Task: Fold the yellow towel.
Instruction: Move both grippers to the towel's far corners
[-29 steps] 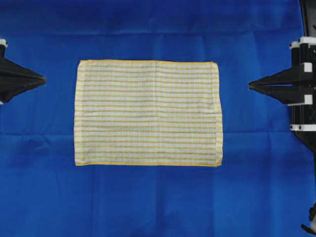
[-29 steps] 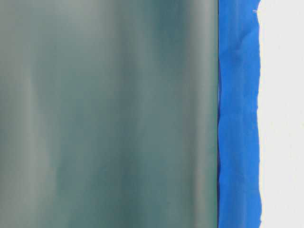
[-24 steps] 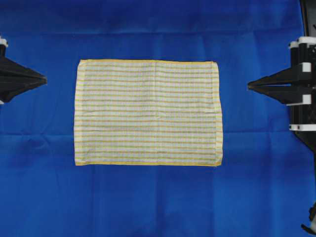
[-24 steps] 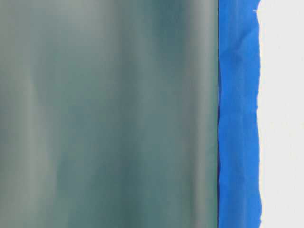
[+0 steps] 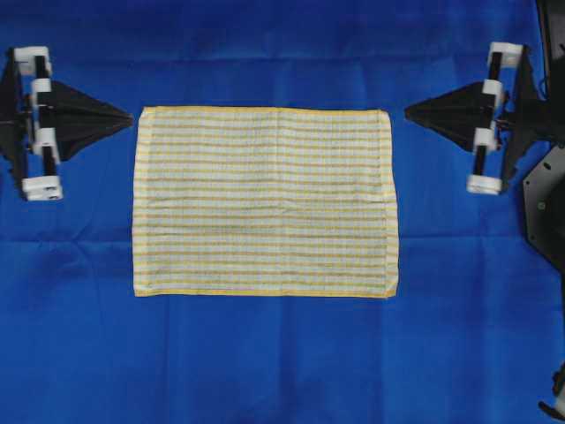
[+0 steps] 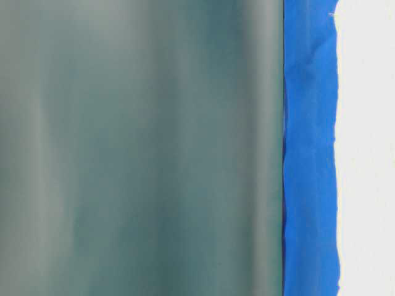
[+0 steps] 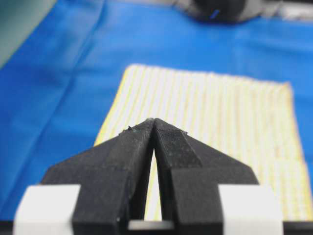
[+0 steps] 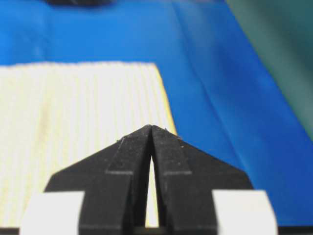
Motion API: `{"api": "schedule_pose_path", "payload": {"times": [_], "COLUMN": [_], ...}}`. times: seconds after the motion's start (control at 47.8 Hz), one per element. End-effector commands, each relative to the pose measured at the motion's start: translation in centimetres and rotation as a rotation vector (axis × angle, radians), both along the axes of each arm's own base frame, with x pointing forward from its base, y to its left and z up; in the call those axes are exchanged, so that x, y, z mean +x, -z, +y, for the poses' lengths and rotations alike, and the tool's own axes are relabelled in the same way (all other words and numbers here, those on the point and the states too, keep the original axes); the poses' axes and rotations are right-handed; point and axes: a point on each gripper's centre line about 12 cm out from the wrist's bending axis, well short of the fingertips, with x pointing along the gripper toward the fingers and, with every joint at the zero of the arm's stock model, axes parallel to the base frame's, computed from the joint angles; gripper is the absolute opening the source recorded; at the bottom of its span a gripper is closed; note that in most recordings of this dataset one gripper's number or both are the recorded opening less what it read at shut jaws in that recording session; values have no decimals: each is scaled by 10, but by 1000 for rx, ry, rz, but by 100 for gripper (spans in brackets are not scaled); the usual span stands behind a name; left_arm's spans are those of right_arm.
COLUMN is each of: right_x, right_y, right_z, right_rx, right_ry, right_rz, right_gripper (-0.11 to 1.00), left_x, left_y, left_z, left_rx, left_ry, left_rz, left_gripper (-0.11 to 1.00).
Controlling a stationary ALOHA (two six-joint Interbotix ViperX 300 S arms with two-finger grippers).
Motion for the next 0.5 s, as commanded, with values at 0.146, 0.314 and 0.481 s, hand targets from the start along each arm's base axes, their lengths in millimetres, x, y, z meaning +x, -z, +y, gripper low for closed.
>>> {"api": "schedule_pose_path", "payload": {"times": [0.146,0.314,0.481], "right_x": [17,23,28], "right_y": [38,68,90], "right_z": [-28,-46,-58], "right_rx": [77,107,125], "right_ry": [105,175,213], "right_rz": [142,196,240], "right_gripper": [44,76,65], "left_x": [16,22,24], "left_y": [27,53,81], "left_z": [20,33,50], "left_rx": [-14,-22,-42], "left_ry": [-65,-105,-163], "left_rz": [96,168,229], "left_gripper": [36,82,74]}}
